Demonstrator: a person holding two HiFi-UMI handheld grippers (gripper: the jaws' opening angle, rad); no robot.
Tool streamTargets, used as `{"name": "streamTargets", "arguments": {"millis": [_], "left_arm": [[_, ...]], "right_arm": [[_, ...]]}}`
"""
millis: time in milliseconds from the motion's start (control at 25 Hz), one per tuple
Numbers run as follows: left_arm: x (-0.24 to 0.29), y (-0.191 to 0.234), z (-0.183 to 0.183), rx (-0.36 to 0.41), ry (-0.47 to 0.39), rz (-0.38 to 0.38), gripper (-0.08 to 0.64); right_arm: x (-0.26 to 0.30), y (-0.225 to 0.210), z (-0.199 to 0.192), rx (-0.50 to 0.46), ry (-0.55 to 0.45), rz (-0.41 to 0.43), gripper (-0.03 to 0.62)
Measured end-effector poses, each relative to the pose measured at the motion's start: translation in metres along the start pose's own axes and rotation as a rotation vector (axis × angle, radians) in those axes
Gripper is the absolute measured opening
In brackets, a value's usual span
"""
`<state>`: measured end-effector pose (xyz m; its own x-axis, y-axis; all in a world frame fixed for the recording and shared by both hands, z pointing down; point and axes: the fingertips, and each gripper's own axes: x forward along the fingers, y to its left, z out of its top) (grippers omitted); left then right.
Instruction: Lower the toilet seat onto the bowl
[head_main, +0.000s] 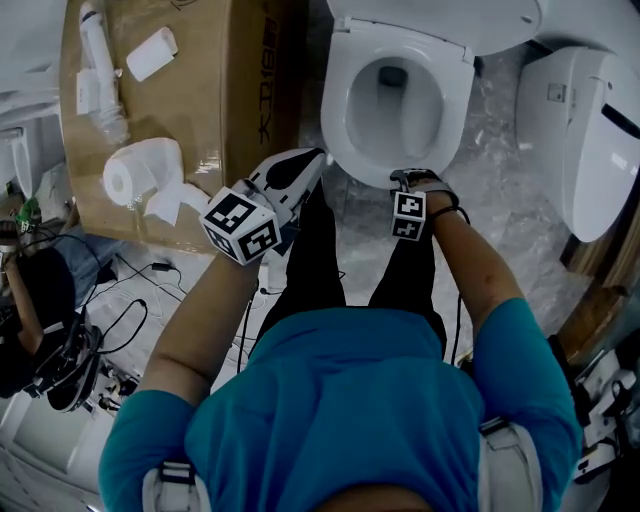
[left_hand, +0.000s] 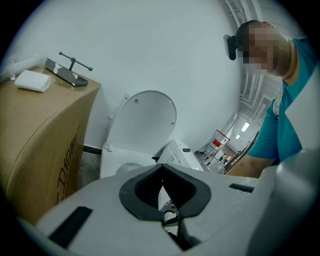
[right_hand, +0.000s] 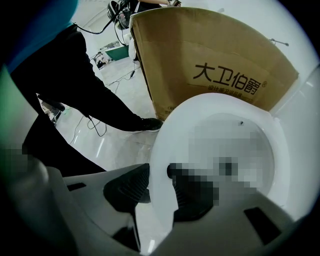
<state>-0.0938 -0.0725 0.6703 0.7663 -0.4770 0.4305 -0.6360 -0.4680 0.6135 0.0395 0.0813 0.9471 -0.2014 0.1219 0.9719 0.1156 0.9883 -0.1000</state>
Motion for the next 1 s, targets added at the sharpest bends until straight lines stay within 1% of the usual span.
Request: {"name": "streamTargets", "arguments": {"millis": [360, 560, 840, 1000], "left_arm": [[-0.002, -0.003, -0.01, -0.013, 0.008, -0.012, 0.005], [-0.001, -0.001, -0.011, -0.021, 0.005, -0.009, 0.005], [-0.001, -0.008, -0.01, -0.009, 0.007, -0.019, 0.005], [-0.002, -0.006, -0.009, -0.014, 0.002, -0.01, 0.005]], "right_arm": [[0.018, -0.002, -0.003, 0.006, 0.037, 0.012, 0.143], [0.018, -0.004, -0.003, -0.003, 0.046, 0.018, 0.142], [0.019, -0.003, -0.003, 0.005, 0.063, 0.027, 0.141], [0.019, -0.003, -0.003, 0.009, 0.065, 0.026, 0.141]]}}
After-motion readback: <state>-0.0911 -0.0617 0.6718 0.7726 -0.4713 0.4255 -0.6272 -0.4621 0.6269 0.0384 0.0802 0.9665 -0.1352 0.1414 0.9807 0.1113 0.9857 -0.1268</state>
